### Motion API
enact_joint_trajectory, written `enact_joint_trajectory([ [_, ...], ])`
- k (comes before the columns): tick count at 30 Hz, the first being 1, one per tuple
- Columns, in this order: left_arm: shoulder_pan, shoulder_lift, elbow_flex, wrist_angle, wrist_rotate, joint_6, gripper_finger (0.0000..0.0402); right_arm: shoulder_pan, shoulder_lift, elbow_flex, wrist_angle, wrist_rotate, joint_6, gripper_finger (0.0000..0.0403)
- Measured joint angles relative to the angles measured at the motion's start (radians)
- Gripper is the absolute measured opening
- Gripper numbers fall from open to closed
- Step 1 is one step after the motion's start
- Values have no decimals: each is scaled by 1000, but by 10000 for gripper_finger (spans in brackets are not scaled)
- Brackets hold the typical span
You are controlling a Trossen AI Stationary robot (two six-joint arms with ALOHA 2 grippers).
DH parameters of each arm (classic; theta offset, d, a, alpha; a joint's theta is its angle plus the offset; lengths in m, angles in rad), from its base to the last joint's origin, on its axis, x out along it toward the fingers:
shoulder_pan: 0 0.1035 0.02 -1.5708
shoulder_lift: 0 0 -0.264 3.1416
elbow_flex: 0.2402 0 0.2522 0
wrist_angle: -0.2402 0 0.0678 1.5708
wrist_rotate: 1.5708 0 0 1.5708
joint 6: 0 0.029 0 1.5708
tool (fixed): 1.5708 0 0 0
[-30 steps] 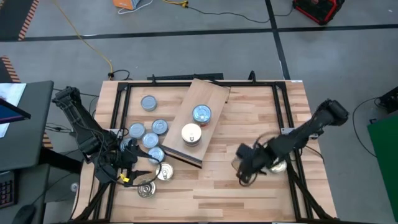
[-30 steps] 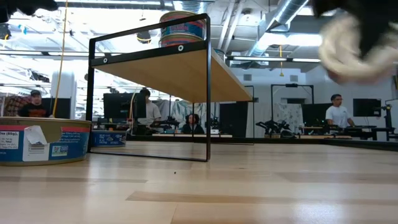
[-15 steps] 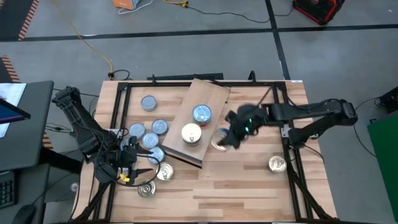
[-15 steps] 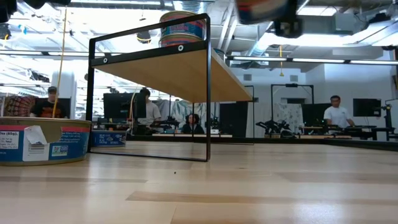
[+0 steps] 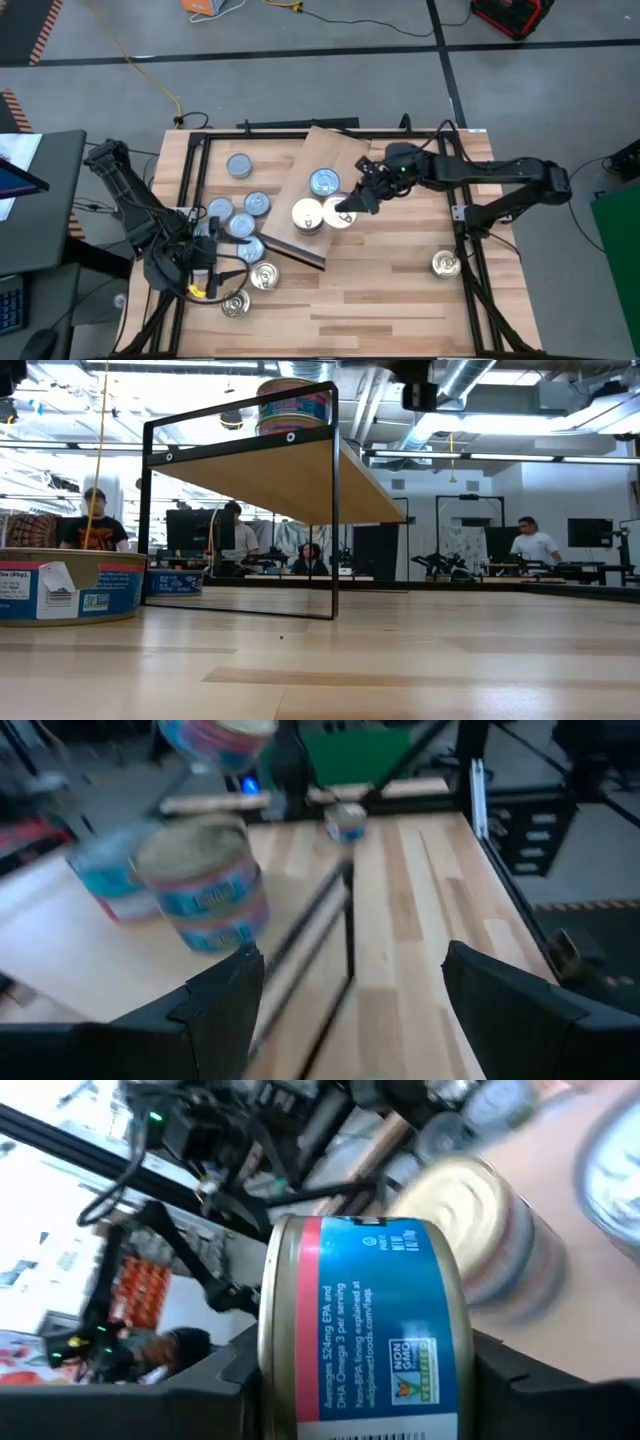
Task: Stack canned seafood by type on shelf
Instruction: Stack the blue pink tuna can on top of the blue pink tuna can on the shelf
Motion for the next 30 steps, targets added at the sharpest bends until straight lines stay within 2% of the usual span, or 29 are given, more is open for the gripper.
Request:
enact_joint_trajectory([
  [5,102,0,7,92,10,146,297,0,81,66,15,11,8,205],
  [11,266,0,79,83,120,235,297,-8,178,229,-88,5,-46,222],
  [16,369,0,129,83,141,380,297,-17,276,322,-139,1,-48,222],
  [20,440,0,140,85,230,382,297,-27,347,379,-132,-47,-44,209],
  [24,496,2,140,65,331,325,297,-39,403,419,-156,-110,-44,213],
  [30,561,15,140,79,388,346,297,-47,420,449,-239,-151,-53,226],
])
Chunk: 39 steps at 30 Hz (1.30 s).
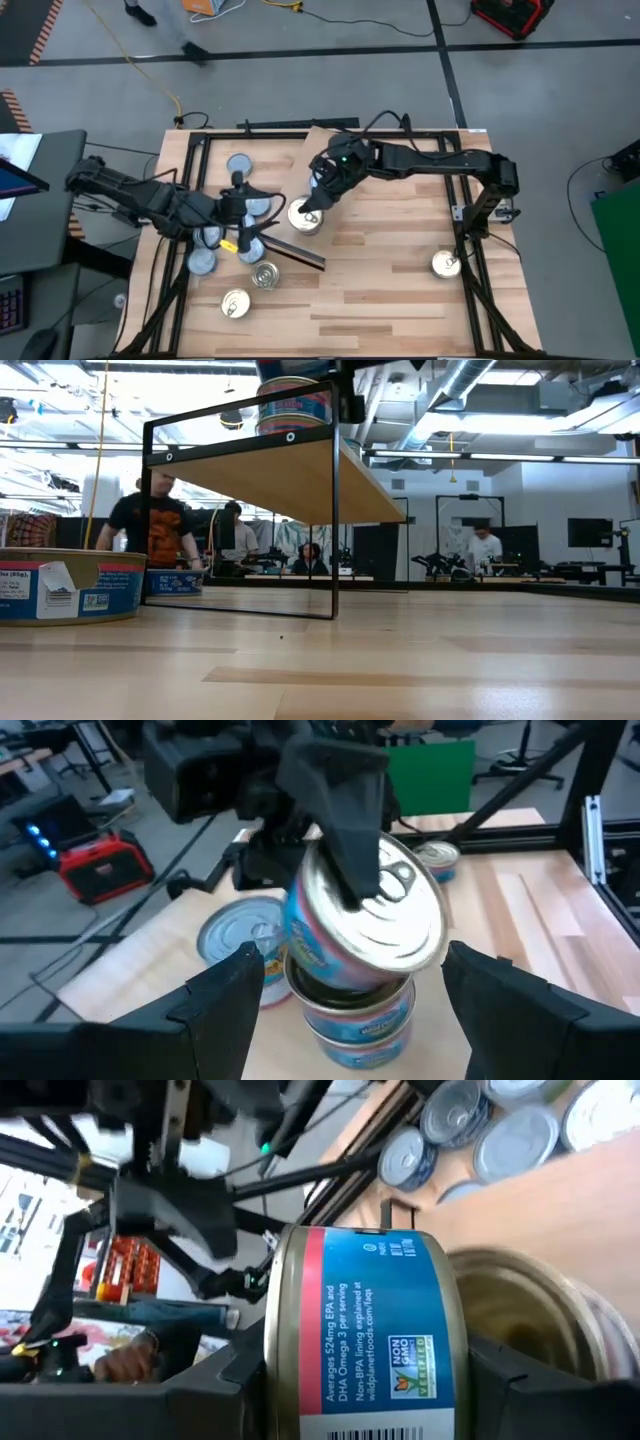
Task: Stack canned seafood by type on shelf
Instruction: Stack the blue pink tuna can on top of the blue pink tuna can on the shelf
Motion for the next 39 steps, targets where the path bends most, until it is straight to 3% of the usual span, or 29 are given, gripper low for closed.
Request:
enact_joint_trajectory([
  [9,90,62,1,115,106,75,297,-6,-6,0,-30,-1,-42,228],
  [22,112,129,0,258,101,134,297,-32,-12,10,-38,1,-61,232],
  [34,116,128,0,247,105,137,297,-32,-12,30,-77,10,-58,308],
  [39,116,128,0,234,104,136,297,-32,-12,30,-100,7,-43,320],
])
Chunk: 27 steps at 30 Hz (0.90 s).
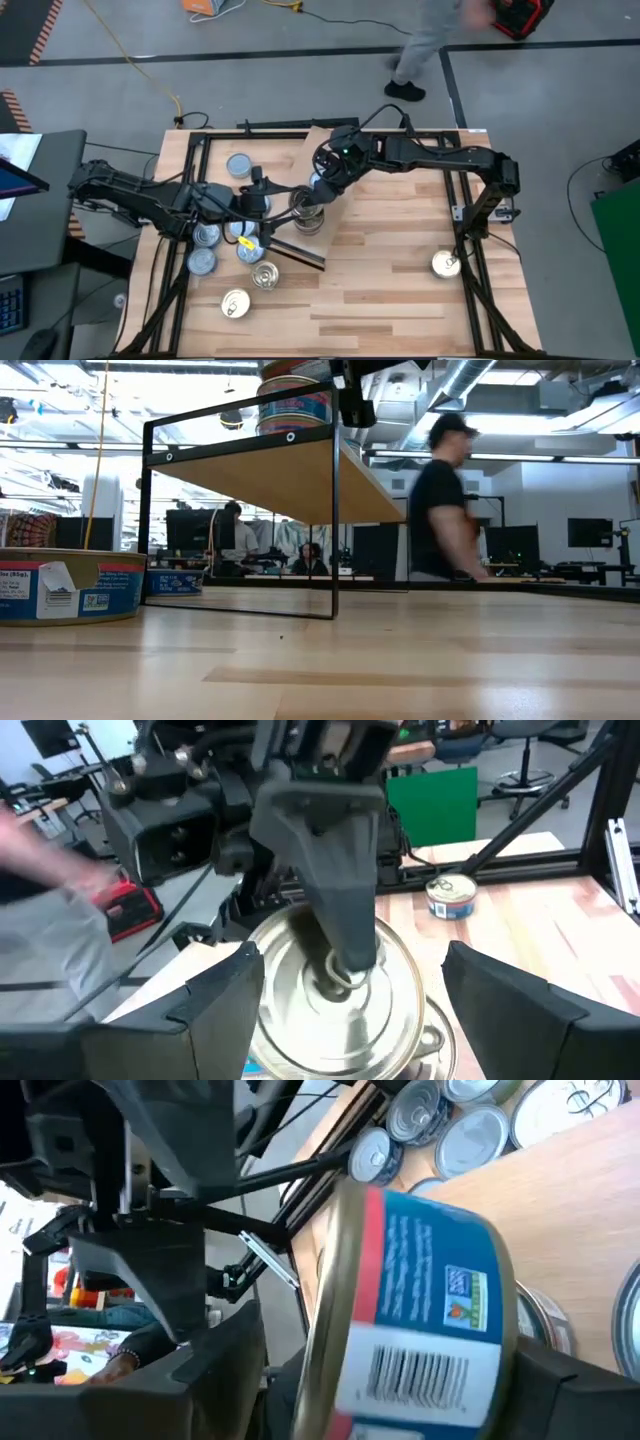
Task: Stack canned seafood by type on shelf
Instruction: Stack the blue pink tuna can on top of the blue pink tuna can on the shelf
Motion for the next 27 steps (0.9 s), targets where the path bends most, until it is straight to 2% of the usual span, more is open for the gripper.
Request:
enact_joint_trajectory([
  [27,0,0,0,-95,60,8,297,25,-9,0,-129,-108,45,321],
])
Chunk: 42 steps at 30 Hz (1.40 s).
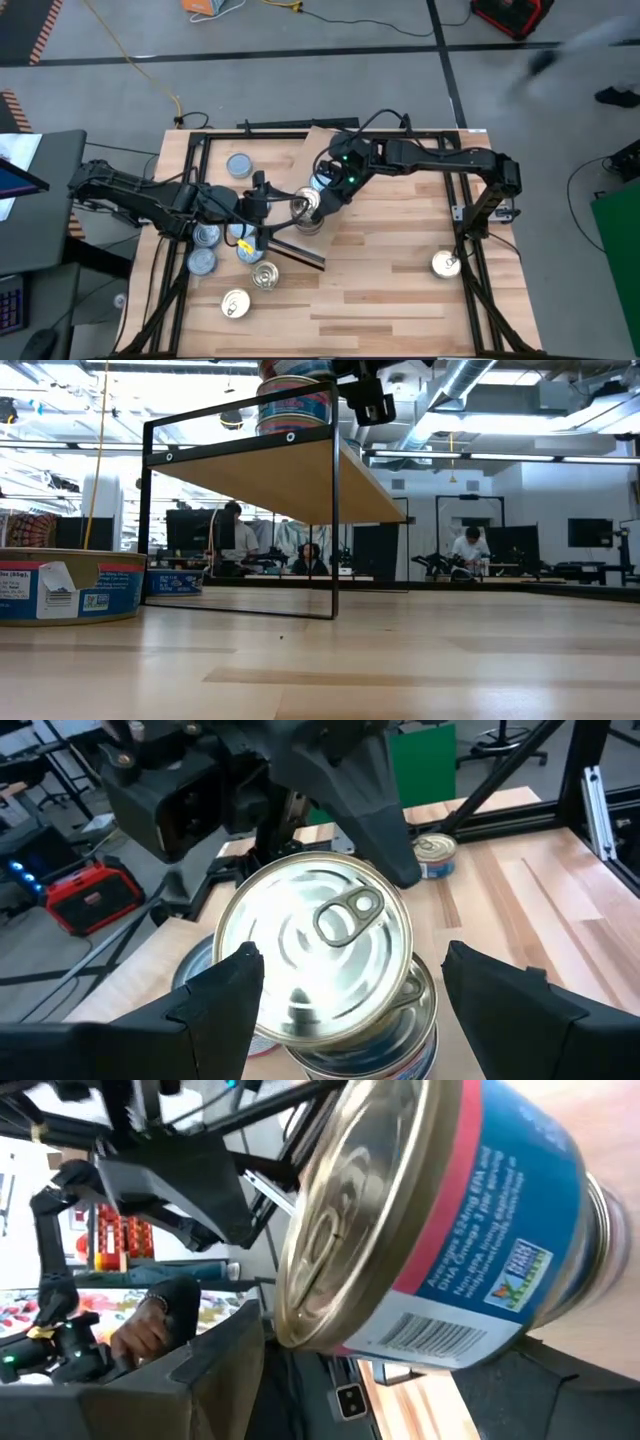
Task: Stack canned seafood by type on shelf
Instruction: Stack the blue pink tuna can on top of the blue pink tuna can on the shelf, then put the green white tuna can on the shelf
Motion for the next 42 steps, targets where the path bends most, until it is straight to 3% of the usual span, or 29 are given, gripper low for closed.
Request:
enact_joint_trajectory([
  [12,0,0,0,1,49,15,297,51,-7,0,-23,-20,0,321],
  [23,-12,-27,14,-42,90,7,297,63,-49,0,-162,-8,-73,321],
  [29,-88,-98,67,-147,97,-63,297,85,-122,0,-357,186,-163,320],
  [34,-203,-94,64,-423,90,-213,297,162,-120,-16,-621,462,-253,319],
  [42,-442,-79,13,-636,65,-567,297,242,-103,-165,-525,559,-267,319],
])
